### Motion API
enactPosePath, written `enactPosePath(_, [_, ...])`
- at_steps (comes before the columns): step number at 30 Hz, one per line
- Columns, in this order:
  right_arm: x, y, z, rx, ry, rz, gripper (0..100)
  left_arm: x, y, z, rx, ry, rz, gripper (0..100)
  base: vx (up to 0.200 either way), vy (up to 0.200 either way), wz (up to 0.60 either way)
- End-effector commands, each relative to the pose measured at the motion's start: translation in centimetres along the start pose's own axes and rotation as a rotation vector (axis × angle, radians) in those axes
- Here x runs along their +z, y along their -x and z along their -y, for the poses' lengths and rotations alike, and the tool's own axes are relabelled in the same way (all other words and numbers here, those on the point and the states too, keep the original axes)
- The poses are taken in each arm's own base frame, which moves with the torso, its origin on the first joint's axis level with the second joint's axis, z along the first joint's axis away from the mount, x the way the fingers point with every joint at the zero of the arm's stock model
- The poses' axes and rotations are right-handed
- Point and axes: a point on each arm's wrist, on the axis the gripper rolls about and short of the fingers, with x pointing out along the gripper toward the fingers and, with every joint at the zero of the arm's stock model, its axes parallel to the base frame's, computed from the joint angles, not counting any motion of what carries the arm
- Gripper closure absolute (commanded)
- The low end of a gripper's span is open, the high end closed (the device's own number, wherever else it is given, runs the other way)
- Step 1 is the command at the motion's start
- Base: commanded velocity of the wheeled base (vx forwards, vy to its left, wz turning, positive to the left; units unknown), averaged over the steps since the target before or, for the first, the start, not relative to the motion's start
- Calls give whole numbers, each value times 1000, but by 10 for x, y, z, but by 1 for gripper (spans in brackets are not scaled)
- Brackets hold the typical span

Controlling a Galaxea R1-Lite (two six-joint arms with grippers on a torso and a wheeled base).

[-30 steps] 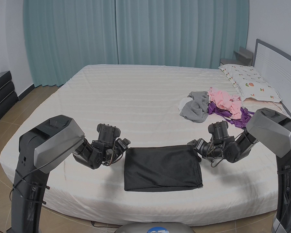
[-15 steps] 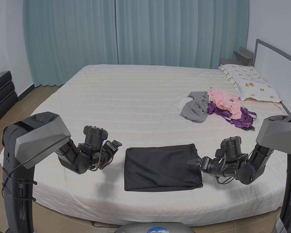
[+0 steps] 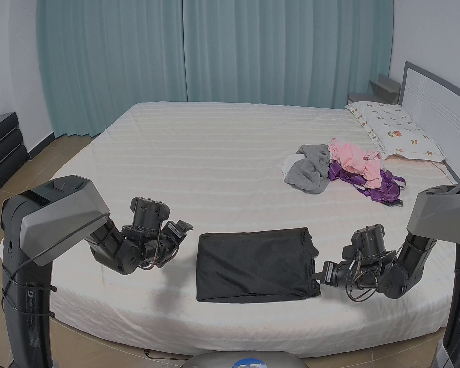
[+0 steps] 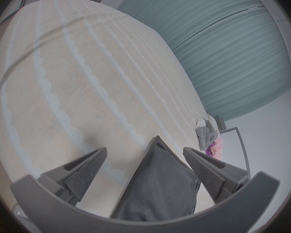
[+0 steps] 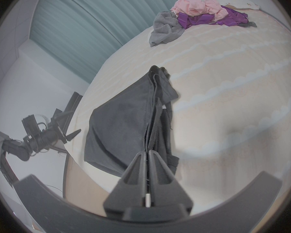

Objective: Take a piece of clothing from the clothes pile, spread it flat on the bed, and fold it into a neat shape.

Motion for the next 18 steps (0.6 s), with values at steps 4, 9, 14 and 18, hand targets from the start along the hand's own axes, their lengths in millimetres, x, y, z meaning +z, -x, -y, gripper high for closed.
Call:
enactPosePath(4, [-2,7,8,-25,-3,-5,100,1,1,1,-3,2,2,0,0,0,0])
enactPosePath(9, [-1,8,12,-33,-11,0,100,0,1,0,0,0,1,0,0,0,0])
enactPosePath(14, [-1,7,13,-38,-9,-8,0,1,0,0,-1,0,2,0,0,0,0])
enactPosePath(18, [5,5,11,-20,-11,15,0,1,0,1,-3,0,2,0,0,0,0])
